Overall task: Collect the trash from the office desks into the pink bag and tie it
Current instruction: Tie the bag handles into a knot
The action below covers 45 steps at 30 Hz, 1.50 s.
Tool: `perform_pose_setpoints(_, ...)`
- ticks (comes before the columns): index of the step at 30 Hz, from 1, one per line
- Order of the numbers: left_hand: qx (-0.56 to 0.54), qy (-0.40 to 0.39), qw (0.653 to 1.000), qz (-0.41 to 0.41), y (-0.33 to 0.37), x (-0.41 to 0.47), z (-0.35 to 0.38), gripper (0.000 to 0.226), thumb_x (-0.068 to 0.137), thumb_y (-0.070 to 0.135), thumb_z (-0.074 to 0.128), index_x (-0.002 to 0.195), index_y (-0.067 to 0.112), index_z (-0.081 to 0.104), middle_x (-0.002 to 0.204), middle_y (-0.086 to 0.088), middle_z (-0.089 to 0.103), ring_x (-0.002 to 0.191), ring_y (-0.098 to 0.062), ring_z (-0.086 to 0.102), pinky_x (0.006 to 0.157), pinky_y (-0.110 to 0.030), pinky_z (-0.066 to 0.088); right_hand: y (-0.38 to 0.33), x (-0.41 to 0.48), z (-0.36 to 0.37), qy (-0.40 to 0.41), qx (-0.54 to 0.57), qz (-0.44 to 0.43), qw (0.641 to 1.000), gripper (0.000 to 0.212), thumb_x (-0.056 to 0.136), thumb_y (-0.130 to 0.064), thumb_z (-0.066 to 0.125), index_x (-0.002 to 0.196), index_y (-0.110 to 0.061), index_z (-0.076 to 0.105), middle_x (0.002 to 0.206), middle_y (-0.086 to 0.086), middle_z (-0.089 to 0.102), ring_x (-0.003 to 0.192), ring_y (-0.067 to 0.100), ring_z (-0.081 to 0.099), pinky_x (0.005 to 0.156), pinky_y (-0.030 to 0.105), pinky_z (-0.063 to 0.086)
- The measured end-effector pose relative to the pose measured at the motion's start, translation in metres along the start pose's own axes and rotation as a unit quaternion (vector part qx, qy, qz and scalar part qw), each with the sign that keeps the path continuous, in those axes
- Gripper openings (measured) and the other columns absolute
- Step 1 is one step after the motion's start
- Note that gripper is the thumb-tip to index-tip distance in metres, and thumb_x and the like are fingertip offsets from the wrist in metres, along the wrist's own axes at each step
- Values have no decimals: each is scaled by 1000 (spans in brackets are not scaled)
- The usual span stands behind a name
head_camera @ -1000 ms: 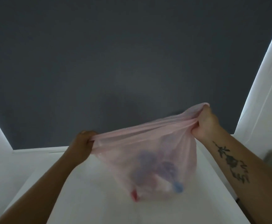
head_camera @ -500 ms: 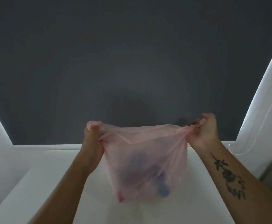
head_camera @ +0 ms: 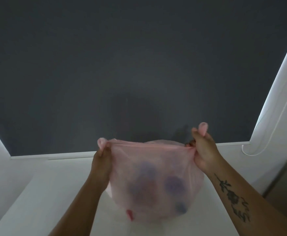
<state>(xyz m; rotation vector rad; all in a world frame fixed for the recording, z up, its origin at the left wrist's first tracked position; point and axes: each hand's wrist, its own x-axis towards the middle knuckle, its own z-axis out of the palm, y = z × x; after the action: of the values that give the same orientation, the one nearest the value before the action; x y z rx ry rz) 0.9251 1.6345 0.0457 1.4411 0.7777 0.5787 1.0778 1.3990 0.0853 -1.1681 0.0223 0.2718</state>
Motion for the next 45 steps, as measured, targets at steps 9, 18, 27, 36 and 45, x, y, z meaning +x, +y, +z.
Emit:
perform_pose_setpoints(9,-93,-116,989,17,-6,-15,28,70,76,70,65,95,5,47,96,-15,59,86,-30,62,83,-43,54,37,-19,2,20,-163,-31,986,61,91,-70,25,105,-19,54,102,-1,62,102,24,60,89,40,51)
perform_pose_setpoints(18,94,-18,994,53,-11,-19,35,36,102,41,45,90,20,72,85,-4,74,79,-21,68,67,-32,54,47,-21,2,-87,-224,-7,971,30,98,-43,48,106,-26,71,99,-4,75,97,19,70,85,35,58)
perform_pose_setpoints(27,-66,0,998,7,-14,-4,66,66,88,75,33,105,17,62,100,-2,64,95,-20,61,92,-45,51,56,-13,30,-26,-164,-10,986,44,99,-53,34,121,-22,56,119,-1,63,111,21,59,101,39,45)
perform_pose_setpoints(36,117,-119,984,62,-21,-11,78,59,79,42,78,123,14,51,109,-6,63,100,-17,65,95,-33,56,75,4,43,-29,-210,-4,977,41,86,-42,68,116,-17,56,101,4,67,98,30,67,84,39,57)
perform_pose_setpoints(45,105,-2,990,93,-44,3,79,15,98,6,46,92,13,57,80,2,59,74,-14,54,72,-28,47,73,10,36,-42,-150,-2,988,21,99,-27,48,106,-22,67,95,-3,77,94,20,71,90,42,56)
